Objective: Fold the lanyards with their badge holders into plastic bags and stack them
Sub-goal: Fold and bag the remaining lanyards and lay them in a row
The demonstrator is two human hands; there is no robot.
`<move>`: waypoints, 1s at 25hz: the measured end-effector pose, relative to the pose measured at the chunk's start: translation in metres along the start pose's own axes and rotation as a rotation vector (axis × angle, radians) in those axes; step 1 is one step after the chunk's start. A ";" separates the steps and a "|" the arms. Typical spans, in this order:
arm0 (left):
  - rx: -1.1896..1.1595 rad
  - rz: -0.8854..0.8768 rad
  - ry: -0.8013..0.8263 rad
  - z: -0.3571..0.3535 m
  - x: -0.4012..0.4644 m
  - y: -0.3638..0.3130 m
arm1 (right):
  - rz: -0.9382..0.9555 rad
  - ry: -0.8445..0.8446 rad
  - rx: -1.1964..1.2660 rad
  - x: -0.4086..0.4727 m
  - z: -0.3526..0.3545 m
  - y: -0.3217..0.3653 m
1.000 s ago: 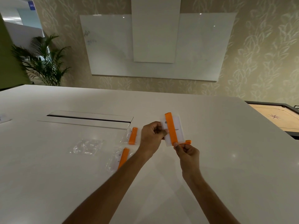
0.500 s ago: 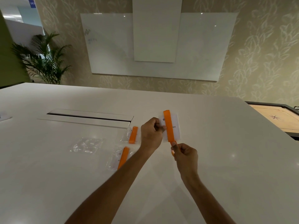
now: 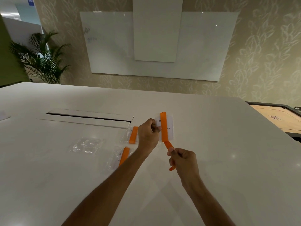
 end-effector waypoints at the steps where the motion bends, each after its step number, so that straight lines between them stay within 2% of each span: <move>1: 0.008 -0.010 0.005 -0.001 -0.001 0.002 | -0.006 0.014 0.027 -0.001 0.001 0.004; 7: 0.031 -0.082 0.064 -0.007 -0.012 0.010 | 0.038 0.104 0.153 0.002 0.016 0.032; 15: 0.005 -0.203 0.198 -0.019 -0.026 0.011 | 0.098 0.035 0.224 0.025 0.025 0.041; 20: 0.028 -0.202 0.297 -0.017 -0.034 0.011 | 0.162 -0.036 0.162 0.037 0.021 0.024; 25: 0.001 -0.185 0.308 -0.015 -0.038 0.018 | 0.311 -0.082 0.063 0.039 0.021 0.009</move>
Point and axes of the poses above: each hand's wrist, its own x-axis towards the middle knuckle, its own z-axis out of the back of the hand, y = z × x, the point moved 1 cm from there along x, towards the middle knuckle, and after that the axes turned 6 degrees about -z, right-handed, at the moved point
